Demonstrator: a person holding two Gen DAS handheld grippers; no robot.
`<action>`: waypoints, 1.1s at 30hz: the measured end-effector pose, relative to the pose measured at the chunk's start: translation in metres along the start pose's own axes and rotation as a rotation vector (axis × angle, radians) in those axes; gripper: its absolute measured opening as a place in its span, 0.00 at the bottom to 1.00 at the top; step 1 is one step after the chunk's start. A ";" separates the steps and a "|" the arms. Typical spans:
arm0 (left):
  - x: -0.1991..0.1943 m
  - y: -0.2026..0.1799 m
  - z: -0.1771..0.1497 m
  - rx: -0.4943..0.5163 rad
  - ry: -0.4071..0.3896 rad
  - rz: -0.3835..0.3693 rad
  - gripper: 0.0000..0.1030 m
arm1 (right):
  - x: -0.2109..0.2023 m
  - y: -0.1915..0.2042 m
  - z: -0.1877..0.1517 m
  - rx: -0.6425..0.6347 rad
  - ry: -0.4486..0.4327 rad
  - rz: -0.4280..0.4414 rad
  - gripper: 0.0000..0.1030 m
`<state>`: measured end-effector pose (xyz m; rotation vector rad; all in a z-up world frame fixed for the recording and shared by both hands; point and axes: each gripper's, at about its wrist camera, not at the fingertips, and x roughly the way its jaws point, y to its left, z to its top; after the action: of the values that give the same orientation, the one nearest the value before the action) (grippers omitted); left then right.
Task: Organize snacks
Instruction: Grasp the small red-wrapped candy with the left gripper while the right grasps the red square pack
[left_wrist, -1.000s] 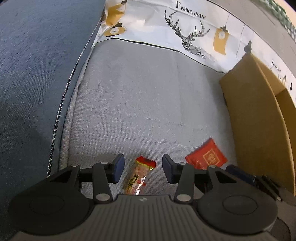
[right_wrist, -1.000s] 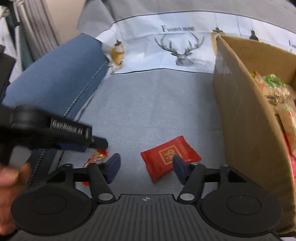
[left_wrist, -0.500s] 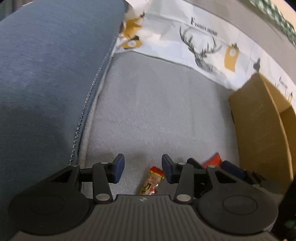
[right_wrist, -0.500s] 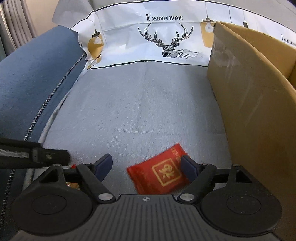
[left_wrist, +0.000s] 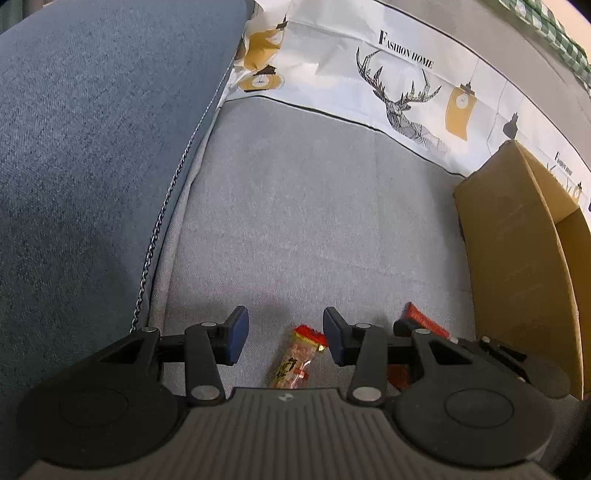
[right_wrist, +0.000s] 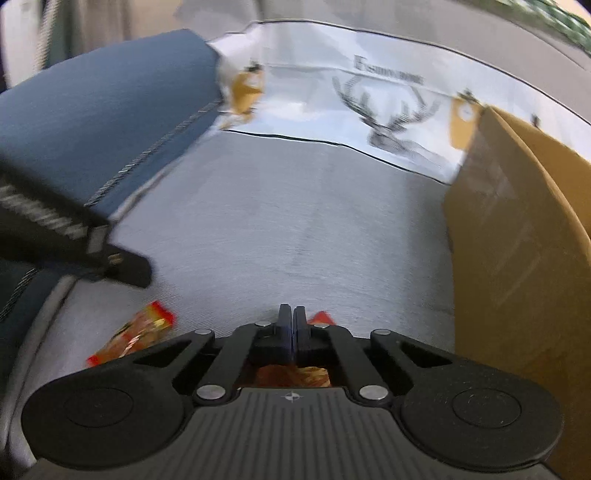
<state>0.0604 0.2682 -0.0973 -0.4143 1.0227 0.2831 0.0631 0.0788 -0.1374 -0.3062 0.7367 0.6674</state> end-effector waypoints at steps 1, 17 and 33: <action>-0.001 0.000 0.000 0.000 -0.002 0.000 0.48 | -0.003 0.002 -0.002 -0.025 0.001 0.019 0.00; 0.001 -0.003 0.000 0.028 0.008 -0.013 0.49 | -0.010 -0.031 -0.027 0.216 0.028 0.035 0.69; 0.013 -0.021 -0.007 0.155 0.068 -0.012 0.49 | 0.003 -0.008 -0.021 0.020 -0.008 0.001 0.46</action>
<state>0.0700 0.2468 -0.1080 -0.2916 1.1003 0.1788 0.0586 0.0642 -0.1543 -0.2844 0.7359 0.6612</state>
